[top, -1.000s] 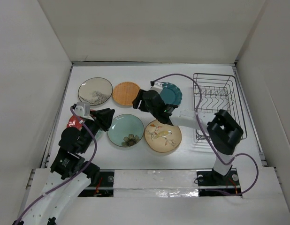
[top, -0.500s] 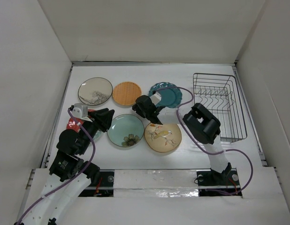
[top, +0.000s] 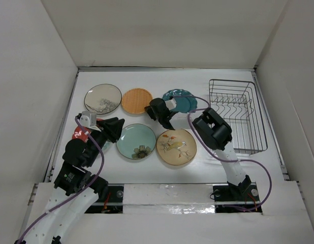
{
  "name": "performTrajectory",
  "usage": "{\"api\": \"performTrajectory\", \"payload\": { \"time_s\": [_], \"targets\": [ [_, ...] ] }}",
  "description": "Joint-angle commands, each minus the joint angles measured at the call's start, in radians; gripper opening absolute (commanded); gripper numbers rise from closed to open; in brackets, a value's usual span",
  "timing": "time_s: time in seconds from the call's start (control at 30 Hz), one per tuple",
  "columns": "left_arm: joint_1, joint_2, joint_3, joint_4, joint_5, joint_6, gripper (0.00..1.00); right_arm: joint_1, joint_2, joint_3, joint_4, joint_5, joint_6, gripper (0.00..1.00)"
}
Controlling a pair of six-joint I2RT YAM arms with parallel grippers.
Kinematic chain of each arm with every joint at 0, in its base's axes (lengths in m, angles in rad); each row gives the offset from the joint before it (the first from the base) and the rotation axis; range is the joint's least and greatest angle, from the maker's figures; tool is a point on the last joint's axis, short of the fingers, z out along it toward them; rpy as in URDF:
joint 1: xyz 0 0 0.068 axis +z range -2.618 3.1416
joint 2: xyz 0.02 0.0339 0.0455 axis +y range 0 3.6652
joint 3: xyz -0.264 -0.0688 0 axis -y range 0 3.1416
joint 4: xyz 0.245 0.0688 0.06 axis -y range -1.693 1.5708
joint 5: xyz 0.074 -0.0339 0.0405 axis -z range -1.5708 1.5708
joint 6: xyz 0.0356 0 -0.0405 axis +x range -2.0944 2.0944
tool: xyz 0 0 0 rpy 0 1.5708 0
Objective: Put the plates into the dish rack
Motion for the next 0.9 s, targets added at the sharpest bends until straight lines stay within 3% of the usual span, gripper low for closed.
{"api": "performTrajectory", "payload": {
  "time_s": [0.0, 0.17, 0.47, 0.6, 0.73, 0.83, 0.87],
  "targets": [
    [-0.003, 0.008, 0.022, 0.028, 0.0, 0.005, 0.32, 0.001, 0.006, 0.021, -0.01, 0.034, 0.034, 0.14],
    [-0.003, 0.02, 0.022, 0.034, 0.005, 0.007, 0.32, 0.021, -0.079, -0.012, -0.013, 0.124, -0.019, 0.0],
    [-0.003, 0.017, 0.021, 0.033, 0.005, 0.007, 0.32, 0.03, -0.369, -0.123, 0.056, 0.262, -0.32, 0.0],
    [-0.003, -0.001, 0.021, 0.028, 0.005, 0.004, 0.32, -0.027, -0.636, -0.237, 0.12, 0.249, -0.61, 0.0],
    [0.015, -0.027, 0.024, 0.041, 0.083, 0.007, 0.32, -0.16, -0.896, -0.307, -0.045, 0.193, -0.85, 0.0],
    [0.025, -0.049, 0.027, 0.042, 0.132, 0.007, 0.33, -0.321, -1.094, -0.343, -0.237, 0.241, -0.993, 0.0],
    [0.025, -0.055, 0.028, 0.039, 0.135, 0.007, 0.33, -0.321, -1.135, -0.343, -0.303, 0.267, -1.019, 0.0]
  ]
}}
